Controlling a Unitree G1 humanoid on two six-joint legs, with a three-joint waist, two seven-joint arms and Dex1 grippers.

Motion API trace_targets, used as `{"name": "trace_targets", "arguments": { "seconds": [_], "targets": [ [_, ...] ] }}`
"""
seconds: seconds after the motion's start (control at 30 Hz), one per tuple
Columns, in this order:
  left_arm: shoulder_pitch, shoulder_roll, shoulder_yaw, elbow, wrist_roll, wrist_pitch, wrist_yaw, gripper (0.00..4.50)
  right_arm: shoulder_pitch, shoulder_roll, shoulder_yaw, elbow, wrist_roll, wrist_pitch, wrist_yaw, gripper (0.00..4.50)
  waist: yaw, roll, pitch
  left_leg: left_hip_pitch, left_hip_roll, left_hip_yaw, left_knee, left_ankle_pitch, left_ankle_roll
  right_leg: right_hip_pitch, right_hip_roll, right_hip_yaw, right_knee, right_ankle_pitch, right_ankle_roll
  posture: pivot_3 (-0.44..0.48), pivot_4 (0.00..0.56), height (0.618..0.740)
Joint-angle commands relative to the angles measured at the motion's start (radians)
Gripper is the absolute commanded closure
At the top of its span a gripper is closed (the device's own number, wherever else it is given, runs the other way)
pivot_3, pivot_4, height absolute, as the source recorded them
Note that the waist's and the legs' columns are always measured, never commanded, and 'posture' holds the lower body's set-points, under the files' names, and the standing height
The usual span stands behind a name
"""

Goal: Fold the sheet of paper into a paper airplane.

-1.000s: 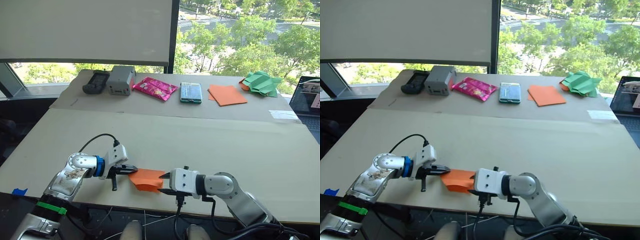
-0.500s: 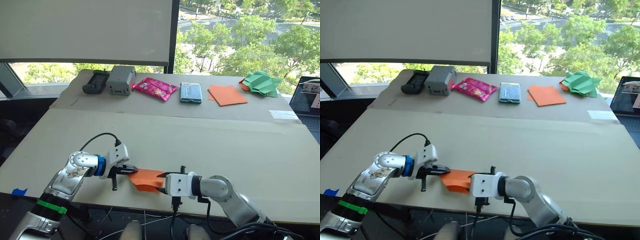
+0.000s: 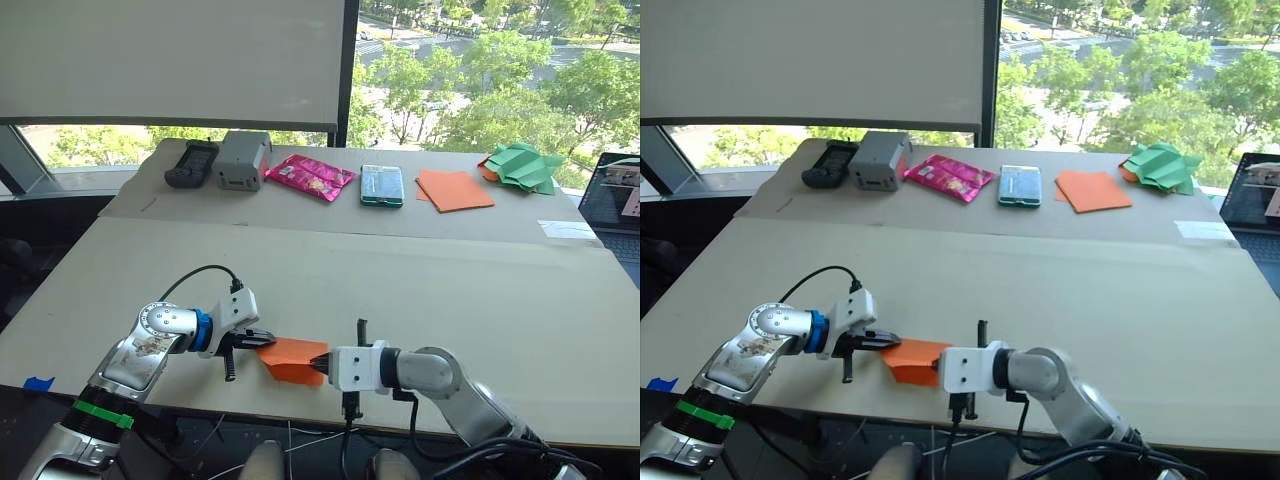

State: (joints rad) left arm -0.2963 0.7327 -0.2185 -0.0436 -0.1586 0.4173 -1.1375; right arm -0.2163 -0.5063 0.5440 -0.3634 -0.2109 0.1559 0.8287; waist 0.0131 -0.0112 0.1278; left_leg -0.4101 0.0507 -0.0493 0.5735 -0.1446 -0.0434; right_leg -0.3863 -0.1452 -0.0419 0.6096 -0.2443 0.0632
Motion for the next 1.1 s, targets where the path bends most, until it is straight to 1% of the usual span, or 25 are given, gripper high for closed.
{"name": "trace_targets", "arguments": {
  "seconds": [0.03,0.2,0.3,0.43,0.67,0.87,0.97,1.03,1.1],
  "targets": [
    [0.020,0.009,-0.021,-0.007,0.018,0.009,0.006,4.50,-0.017,0.020,-0.003,-0.005,0.034,-0.002,0.022,4.47,0.000,0.000,0.000,0.000,0.000,0.000,0.000,0.000,0.000,0.000,0.000,0.000,0.000,0.000,0.000,0.000,0.150,0.702],
    [0.025,0.008,-0.026,0.006,0.039,-0.019,0.026,4.50,-0.051,0.088,-0.044,0.067,0.094,0.120,0.027,4.47,-0.001,0.000,0.000,0.000,0.000,0.000,0.000,0.000,0.000,0.000,0.000,0.000,0.001,0.000,0.000,0.000,0.150,0.702],
    [0.031,0.008,-0.023,-0.002,0.034,-0.020,0.024,4.50,-0.070,0.107,-0.055,0.097,0.112,0.199,0.029,4.47,-0.001,0.000,0.000,0.001,0.000,0.000,0.000,0.000,0.000,0.000,0.000,0.000,0.001,0.000,0.000,0.000,0.150,0.702],
    [0.039,0.011,-0.015,-0.005,0.036,-0.024,0.036,4.50,-0.084,0.100,-0.043,0.148,0.090,0.259,0.028,4.47,-0.001,0.001,0.000,0.001,0.000,0.000,0.000,0.000,0.000,0.000,0.000,0.000,0.001,0.000,0.000,0.000,0.150,0.702],
    [0.035,0.032,0.036,-0.002,0.019,-0.025,0.054,4.50,-0.081,0.107,-0.004,0.182,0.069,0.286,0.006,4.47,-0.002,0.001,-0.001,0.002,0.000,0.000,0.000,0.000,0.000,0.000,0.000,0.000,0.001,0.000,0.000,0.000,0.150,0.702],
    [0.008,0.070,0.160,-0.072,-0.084,0.057,0.043,4.50,-0.083,0.108,0.022,0.206,0.055,0.286,-0.011,4.47,-0.013,0.000,-0.001,0.003,0.001,-0.001,-0.001,0.000,0.000,-0.001,0.000,0.000,0.002,0.000,0.000,0.000,0.150,0.702],
    [0.018,0.092,0.229,-0.164,-0.191,0.130,0.009,4.50,-0.080,0.110,0.020,0.205,0.065,0.303,-0.011,4.47,-0.015,0.000,0.000,0.003,0.001,-0.001,-0.001,0.000,0.000,-0.001,0.000,0.000,0.002,0.000,0.000,0.000,0.150,0.702],
    [0.060,0.105,0.245,-0.246,-0.273,0.179,-0.035,4.50,-0.082,0.113,0.020,0.211,0.064,0.312,-0.016,4.47,-0.017,-0.001,0.000,0.002,0.001,-0.001,-0.001,0.000,0.000,-0.001,0.000,0.000,0.001,0.000,0.000,0.000,0.150,0.702],
    [0.100,0.117,0.231,-0.274,-0.294,0.192,-0.057,4.50,-0.082,0.117,0.017,0.212,0.067,0.318,-0.018,4.47,-0.024,0.001,-0.001,0.003,0.001,-0.001,-0.001,0.000,0.000,0.000,0.000,0.000,0.001,0.000,0.000,0.000,0.150,0.702]
  ]
}}
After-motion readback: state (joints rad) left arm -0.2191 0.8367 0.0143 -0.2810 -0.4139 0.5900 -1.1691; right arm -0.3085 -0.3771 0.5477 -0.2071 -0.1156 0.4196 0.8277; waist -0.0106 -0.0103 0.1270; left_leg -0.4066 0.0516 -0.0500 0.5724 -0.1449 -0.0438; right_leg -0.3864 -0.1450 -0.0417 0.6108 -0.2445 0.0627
